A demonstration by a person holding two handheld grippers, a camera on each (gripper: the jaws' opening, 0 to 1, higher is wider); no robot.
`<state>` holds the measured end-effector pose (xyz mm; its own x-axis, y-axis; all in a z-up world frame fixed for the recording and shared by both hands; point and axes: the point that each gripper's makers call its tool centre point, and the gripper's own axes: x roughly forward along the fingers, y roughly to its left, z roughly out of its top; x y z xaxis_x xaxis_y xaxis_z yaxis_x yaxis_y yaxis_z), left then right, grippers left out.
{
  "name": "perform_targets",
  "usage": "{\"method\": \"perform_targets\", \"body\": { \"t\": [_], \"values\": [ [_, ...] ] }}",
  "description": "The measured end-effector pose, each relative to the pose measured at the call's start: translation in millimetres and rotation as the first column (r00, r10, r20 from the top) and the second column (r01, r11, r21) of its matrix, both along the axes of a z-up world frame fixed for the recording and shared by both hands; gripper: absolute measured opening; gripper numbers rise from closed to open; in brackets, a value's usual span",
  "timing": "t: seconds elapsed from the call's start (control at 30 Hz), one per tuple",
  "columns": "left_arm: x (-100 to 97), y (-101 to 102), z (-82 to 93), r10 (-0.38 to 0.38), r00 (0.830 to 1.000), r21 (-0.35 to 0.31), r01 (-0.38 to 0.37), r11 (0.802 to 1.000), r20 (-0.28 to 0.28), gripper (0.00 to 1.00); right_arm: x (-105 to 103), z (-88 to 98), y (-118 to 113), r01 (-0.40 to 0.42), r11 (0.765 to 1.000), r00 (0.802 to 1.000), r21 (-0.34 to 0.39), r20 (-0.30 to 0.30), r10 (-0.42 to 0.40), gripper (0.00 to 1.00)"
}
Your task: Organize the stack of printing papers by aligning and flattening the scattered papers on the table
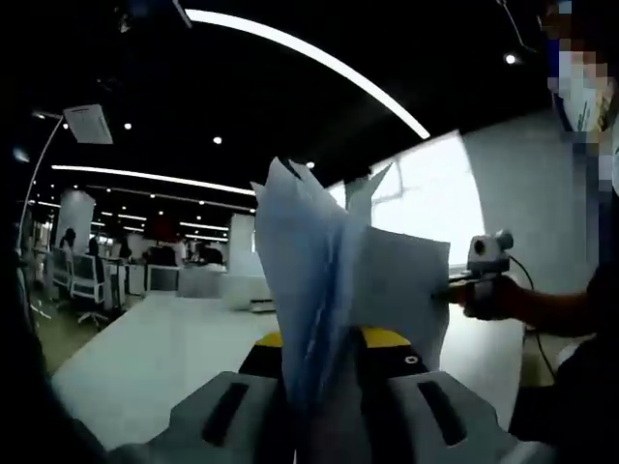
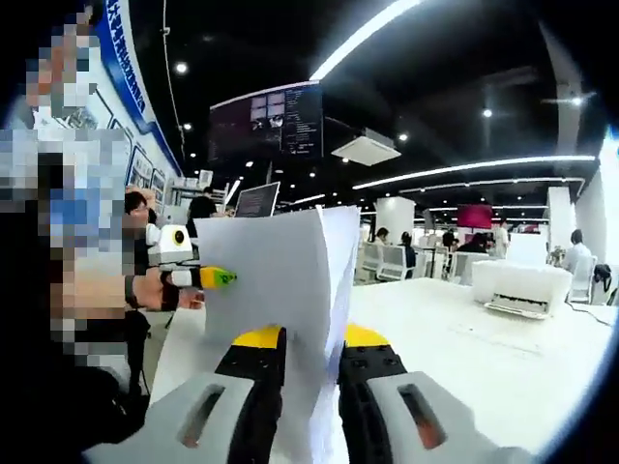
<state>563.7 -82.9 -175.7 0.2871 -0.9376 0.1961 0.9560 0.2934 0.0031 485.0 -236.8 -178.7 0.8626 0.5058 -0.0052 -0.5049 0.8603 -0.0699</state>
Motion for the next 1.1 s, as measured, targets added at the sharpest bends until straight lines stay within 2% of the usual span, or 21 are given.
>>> {"method": "perform_targets", "body": {
  "t": [0.17, 0.2, 0.27, 0.47, 0.57, 0.7, 0.8, 0.93, 1.0, 1.1],
  "values": [
    [-1.3, -2.7, -4.9, 0.005, 1.000, 0.009, -0.005, 1.000, 0.003, 0.18, -1.2, -2.8, -1.9, 0.010, 1.000, 1.000, -0.008, -0.009, -0.010, 0.02],
    [0.3, -2.7, -7.8, 0.011, 1.000, 0.026, -0.012, 1.000, 0.019, 0.18, -1.5, -3.2, -1.3, 0.010, 1.000, 1.000, -0.003, -0.014, -0.010, 0.00],
    [0.8, -3.8, -11.2, 0.029, 0.998, 0.053, -0.032, 0.998, 0.048, 0.14, -2.5, -3.1, 1.5, 0.008, 1.000, 1.000, 0.005, -0.020, -0.008, 0.00],
    [0.7, -5.0, -9.9, 0.032, 0.999, 0.043, -0.034, 0.999, 0.037, 0.08, -1.9, -1.8, 4.9, 0.007, 1.000, 1.000, -0.028, -0.025, -0.008, 0.00],
    [-1.2, -4.4, -8.8, 0.042, 0.998, 0.037, -0.043, 0.998, 0.049, 0.08, -2.1, -1.5, 5.7, 0.008, 0.998, 1.000, -0.055, -0.019, -0.009, 0.00],
    [-1.7, -2.8, -6.3, 0.045, 0.998, 0.034, -0.047, 0.998, 0.052, 0.07, -2.7, 0.6, 5.4, 0.010, 0.998, 1.000, -0.054, -0.018, -0.011, 0.00],
    [-3.3, -2.0, -2.0, 0.045, 0.997, 0.033, -0.048, 0.998, 0.066, 0.07, -1.7, 1.4, 2.7, -0.009, 1.000, 1.000, -0.012, -0.024, 0.008, 0.00],
    [-3.5, -1.0, 1.2, 0.043, 0.996, 0.025, -0.045, 0.999, 0.073, 0.09, -5.0, 3.3, 2.4, -0.004, 1.000, 1.000, 0.005, -0.021, 0.004, 0.00],
    [-5.8, -0.5, 5.3, 0.036, 0.995, 0.007, -0.037, 0.999, 0.090, 0.09, -8.6, 5.2, 4.8, -0.006, 1.000, 1.000, -0.007, -0.014, 0.006, 0.00],
    [-3.6, -0.7, 3.0, 0.031, 0.996, 0.010, -0.032, 0.999, 0.083, 0.12, -9.5, 4.7, 2.1, 0.005, 1.000, 1.000, -0.024, -0.014, -0.006, 0.00]
  ]
}}
